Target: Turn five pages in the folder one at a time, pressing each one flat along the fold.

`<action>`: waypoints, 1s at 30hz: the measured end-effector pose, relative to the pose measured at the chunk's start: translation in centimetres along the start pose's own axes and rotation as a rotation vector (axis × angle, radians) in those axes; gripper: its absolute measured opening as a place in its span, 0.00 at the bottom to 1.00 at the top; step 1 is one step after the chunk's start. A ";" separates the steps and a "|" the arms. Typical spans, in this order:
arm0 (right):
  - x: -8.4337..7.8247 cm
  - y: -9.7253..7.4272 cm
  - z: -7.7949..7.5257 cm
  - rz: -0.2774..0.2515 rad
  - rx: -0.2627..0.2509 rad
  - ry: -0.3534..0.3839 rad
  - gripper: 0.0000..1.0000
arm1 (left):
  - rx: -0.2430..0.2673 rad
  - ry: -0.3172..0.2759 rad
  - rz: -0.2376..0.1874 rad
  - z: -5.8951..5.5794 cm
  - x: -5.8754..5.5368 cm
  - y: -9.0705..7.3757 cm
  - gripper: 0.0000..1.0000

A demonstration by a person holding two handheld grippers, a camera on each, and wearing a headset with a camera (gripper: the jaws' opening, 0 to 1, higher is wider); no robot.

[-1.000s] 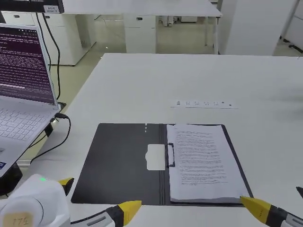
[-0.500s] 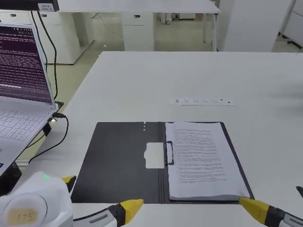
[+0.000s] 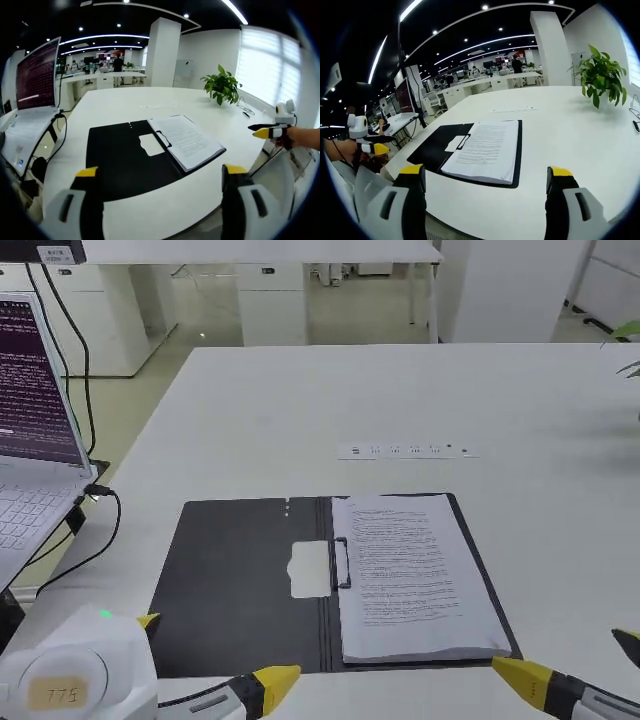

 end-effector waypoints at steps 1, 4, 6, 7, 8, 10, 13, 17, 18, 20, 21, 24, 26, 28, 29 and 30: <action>0.0 0.0 -0.1 0.001 -0.005 0.001 1.00 | -0.004 0.002 0.003 -0.1 0.0 0.2 0.99; 0.0 0.0 -0.3 0.000 -0.011 0.007 1.00 | -0.018 0.005 0.013 -0.4 0.0 0.9 0.99; 0.0 0.0 -0.4 0.000 -0.013 0.008 1.00 | -0.027 0.013 0.020 -0.7 0.0 1.5 0.99; 0.0 0.0 -0.4 -0.001 -0.014 0.007 1.00 | -0.034 0.013 0.022 -0.9 0.1 1.7 0.99; 0.0 0.0 -0.3 -0.001 -0.014 0.007 1.00 | -0.042 0.011 0.024 -1.0 0.1 1.9 0.99; 0.0 0.0 -0.2 -0.001 -0.012 0.008 1.00 | -0.054 0.011 0.029 -1.4 0.0 2.5 0.99; 0.0 0.0 0.0 -0.005 -0.011 0.009 1.00 | -0.082 0.028 0.044 -2.2 -0.2 3.5 0.99; 0.0 -0.1 0.1 -0.010 -0.016 0.019 1.00 | -0.116 0.054 0.065 -3.2 -0.4 4.7 0.99; 0.1 -0.1 0.2 -0.014 -0.015 0.023 1.00 | -0.127 0.057 0.062 -3.5 -0.4 5.2 0.99; 0.1 -0.1 0.3 -0.014 -0.013 0.023 1.00 | -0.146 0.070 0.070 -4.1 -0.5 6.0 0.99; 0.0 -0.1 0.4 -0.012 -0.014 0.021 1.00 | -0.150 0.079 0.076 -4.2 -0.6 6.4 0.99; 0.1 -0.1 0.5 -0.014 -0.013 0.021 1.00 | -0.176 0.092 0.092 -5.1 -0.9 7.4 0.99; 0.1 -0.1 0.5 -0.015 -0.014 0.027 1.00 | -0.196 0.107 0.105 -5.6 -1.2 8.1 0.99; 0.2 -0.1 0.6 -0.020 -0.019 0.032 1.00 | -0.210 0.124 0.118 -6.1 -1.6 8.9 0.99; 0.2 -0.1 0.6 -0.019 -0.019 0.032 1.00 | -0.217 0.128 0.121 -6.3 -1.7 9.1 0.99; 0.2 -0.1 0.5 -0.019 -0.024 0.035 1.00 | -0.221 0.133 0.128 -6.5 -1.8 9.4 0.99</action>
Point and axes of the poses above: the centre of the closed fingertips' face, and the gripper's own axes: y roughly forward along the fingers, z roughly to its left, x roughly out of its top, the point moved 2 cm from there along -y, roughly backward along the fingers, and after that the axes turned 10 degrees about -y, right-handed, at the moved point
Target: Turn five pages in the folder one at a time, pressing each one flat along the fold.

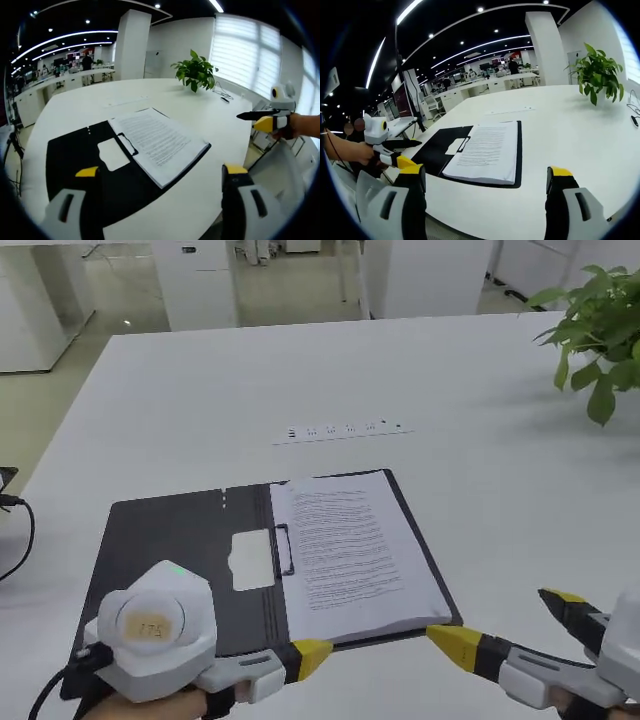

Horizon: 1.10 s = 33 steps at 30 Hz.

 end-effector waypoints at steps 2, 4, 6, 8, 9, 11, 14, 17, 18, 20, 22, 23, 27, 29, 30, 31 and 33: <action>0.0 0.0 0.0 -0.002 -0.003 0.006 1.00 | -0.016 0.010 0.008 -0.4 0.0 0.8 0.99; -0.1 0.0 0.0 0.000 -0.007 0.012 1.00 | -0.030 0.024 0.014 -0.7 0.0 1.4 0.99; -0.1 0.0 0.0 -0.002 -0.007 0.015 1.00 | -0.044 0.028 0.021 -1.1 0.0 2.1 0.99; -0.2 -0.1 0.1 0.002 -0.009 0.015 1.00 | -0.058 0.035 0.030 -1.4 -0.1 2.8 0.99; -0.2 -0.1 0.1 0.004 -0.010 0.015 1.00 | -0.063 0.041 0.031 -1.6 0.0 3.1 0.99; -0.2 -0.1 0.1 0.001 -0.014 0.018 1.00 | -0.079 0.055 0.036 -2.0 -0.1 3.8 0.99; -0.2 -0.1 0.0 0.001 -0.021 0.022 1.00 | -0.093 0.064 0.043 -2.4 -0.1 4.9 0.99; -0.2 -0.1 0.0 -0.004 -0.024 0.032 1.00 | -0.101 0.066 0.053 -2.6 -0.3 5.6 0.99; -0.1 -0.1 -0.1 -0.006 -0.025 0.034 1.00 | -0.103 0.067 0.053 -2.8 -0.3 5.9 0.99; -0.1 -0.1 -0.2 -0.007 -0.030 0.038 1.00 | -0.110 0.070 0.055 -3.2 -0.4 6.5 0.99; 0.0 -0.1 -0.2 -0.011 -0.031 0.043 1.00 | -0.116 0.071 0.054 -3.5 -0.5 7.2 0.99; 0.0 0.0 -0.2 -0.012 -0.033 0.045 1.00 | -0.120 0.072 0.054 -3.7 -0.5 7.4 0.99; 0.0 0.0 -0.3 -0.015 -0.037 0.050 1.00 | -0.135 0.067 0.048 -4.5 -0.6 8.7 0.99; 0.1 0.0 -0.3 -0.020 -0.042 0.057 1.00 | -0.138 0.070 0.035 -4.8 -0.4 9.4 0.99; 0.0 -0.1 -0.3 -0.021 -0.044 0.060 1.00 | -0.139 0.068 0.034 -4.9 -0.4 9.7 0.99; 0.0 -0.1 -0.3 -0.019 -0.045 0.062 1.00 | -0.141 0.062 0.029 -5.0 -0.3 10.2 0.99; 0.0 -0.1 -0.4 -0.018 -0.049 0.062 1.00 | -0.145 0.052 0.017 -5.3 -0.2 10.9 0.99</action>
Point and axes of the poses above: the centre of the closed fingertips' face, and the gripper's own axes: y roughly forward along the fingers, z roughly to its left, x roughly out of its top, the point moved 2 cm from there along -y, roughly backward along the fingers, and after that the axes turned 10 degrees about -y, right-handed, at the moved point
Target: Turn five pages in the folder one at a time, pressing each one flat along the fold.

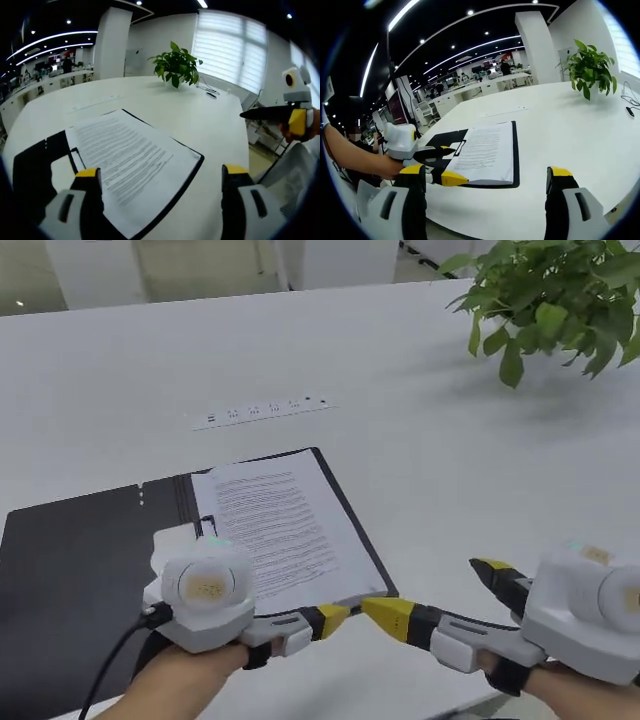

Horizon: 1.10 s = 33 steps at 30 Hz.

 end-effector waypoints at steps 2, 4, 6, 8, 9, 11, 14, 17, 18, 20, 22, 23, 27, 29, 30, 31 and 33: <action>0.0 -0.1 -0.1 -0.002 -0.005 0.004 1.00 | -0.003 -0.005 -0.004 -0.1 0.1 0.7 0.96; -0.1 -0.1 -0.1 -0.001 -0.010 0.010 1.00 | -0.008 -0.009 -0.015 -0.2 0.3 1.1 0.90; -0.1 -0.2 -0.2 -0.001 -0.014 0.012 1.00 | -0.002 -0.010 -0.027 -0.2 0.4 1.8 0.92; 0.0 -0.2 -0.2 -0.001 -0.017 0.015 1.00 | -0.001 -0.012 -0.021 -0.2 0.4 2.2 0.90; 0.0 -0.1 -0.2 -0.001 -0.018 0.015 1.00 | 0.002 -0.015 -0.017 -0.1 0.2 2.5 0.90; 0.0 0.0 -0.3 0.001 -0.022 0.015 1.00 | 0.006 -0.011 -0.015 0.0 0.1 3.0 0.88; 0.1 0.2 -0.3 0.000 -0.024 0.022 1.00 | 0.014 -0.010 -0.018 0.2 0.0 3.7 0.85; 0.1 0.4 -0.3 0.000 -0.026 0.025 0.99 | 0.023 -0.007 -0.024 0.3 0.0 4.2 0.82; 0.1 0.4 -0.2 0.001 -0.024 0.027 0.99 | 0.026 -0.008 -0.027 0.4 0.0 4.5 0.81; 0.1 0.5 -0.1 0.002 -0.025 0.028 0.99 | 0.040 -0.006 -0.026 0.6 -0.1 5.0 0.80; 0.1 0.6 -0.1 0.002 -0.023 0.029 0.99 | 0.050 -0.005 -0.023 0.7 -0.3 5.3 0.79; 0.1 0.6 -0.1 0.003 -0.024 0.030 0.99 | 0.054 -0.003 -0.024 0.7 -0.3 5.4 0.79; 0.1 0.7 0.0 0.006 -0.024 0.032 0.99 | 0.060 0.016 -0.020 0.4 -0.8 5.8 0.74; 0.1 0.7 0.0 0.004 -0.025 0.032 0.99 | 0.070 0.025 -0.018 0.4 -1.0 6.0 0.73; 0.1 0.7 -0.1 0.006 -0.026 0.033 0.99 | 0.072 0.032 -0.018 0.4 -1.1 6.0 0.71; 0.0 0.7 -0.1 0.009 -0.025 0.036 0.99 | 0.079 0.046 -0.017 0.5 -1.2 6.1 0.67; -0.1 0.7 -0.1 0.012 -0.025 0.036 0.99 | 0.096 0.068 -0.016 0.7 -1.3 6.1 0.65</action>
Point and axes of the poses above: the centre of the closed fingertips' face, and the gripper's own axes: y roughly forward along the fingers, z roughly to its left, x roughly out of its top, the point moved 2 cm from there along -y, roughly backward along the fingers, and after that the axes turned 10 degrees about -y, right-handed, at the moved point
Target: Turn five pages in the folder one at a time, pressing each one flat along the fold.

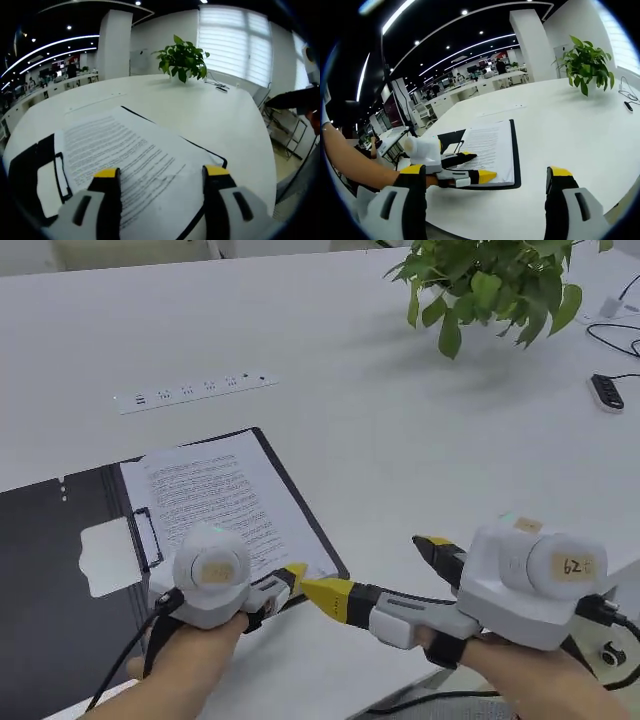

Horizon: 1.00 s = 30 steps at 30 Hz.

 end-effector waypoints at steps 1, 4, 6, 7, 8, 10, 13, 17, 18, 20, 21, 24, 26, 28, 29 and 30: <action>0.0 0.1 0.0 0.000 0.001 -0.002 0.99 | 0.003 0.008 -0.001 -0.1 -0.1 0.0 0.64; 0.1 0.1 0.0 -0.001 0.002 -0.001 0.99 | 0.005 0.053 0.001 0.0 -0.4 0.0 0.64; 0.0 0.1 -0.1 0.004 0.001 -0.002 0.99 | 0.003 0.051 -0.014 0.1 -0.4 0.0 0.63; 0.1 0.2 -0.1 0.002 0.002 0.001 0.99 | 0.001 0.058 -0.020 0.2 -0.5 0.0 0.62; 0.1 0.3 -0.1 0.004 0.002 0.002 0.99 | -0.002 0.061 -0.031 0.3 -0.4 -0.1 0.60; 0.2 0.4 -0.1 0.003 0.004 0.001 0.99 | -0.006 0.058 -0.046 0.6 -0.5 -0.1 0.57; 0.2 0.6 0.0 0.005 0.008 -0.002 0.99 | -0.026 0.066 -0.075 0.7 -0.6 -0.2 0.54; 0.3 0.8 0.1 0.007 0.010 -0.001 0.99 | -0.034 0.072 -0.095 0.8 -0.6 -0.2 0.52; 0.3 0.8 0.2 0.006 0.010 -0.002 0.99 | -0.035 0.076 -0.099 0.7 -0.6 -0.2 0.52; 0.3 1.0 0.3 0.010 0.011 -0.006 0.99 | -0.045 0.078 -0.105 0.5 -0.7 -0.3 0.49; 0.2 1.0 0.3 0.011 0.012 -0.007 0.99 | -0.049 0.083 -0.108 0.4 -0.8 -0.3 0.47; 0.2 1.0 0.3 0.012 0.011 -0.007 0.99 | -0.045 0.079 -0.116 0.5 -0.8 -0.3 0.43; 0.2 1.0 0.2 0.015 0.009 -0.007 0.99 | -0.048 0.080 -0.113 0.3 -0.8 -0.4 0.39; 0.2 1.0 0.2 0.014 0.008 -0.003 0.99 | -0.046 0.082 -0.112 0.4 -0.8 -0.3 0.37; 0.1 1.0 0.2 0.016 0.010 -0.004 0.99 | -0.045 0.083 -0.111 0.4 -0.8 -0.3 0.34; 0.2 1.1 0.2 0.017 0.009 -0.007 0.99 | -0.044 0.085 -0.111 0.3 -0.8 -0.3 0.33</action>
Point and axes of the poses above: the centre of the closed fingertips' face, and the gripper's own axes: y roughly forward along the fingers, z roughly to its left, x roughly out of its top, the point moved 2 cm from there along -y, roughly backward along the fingers, and after that the axes turned 10 degrees about -y, right-handed, at the moved point
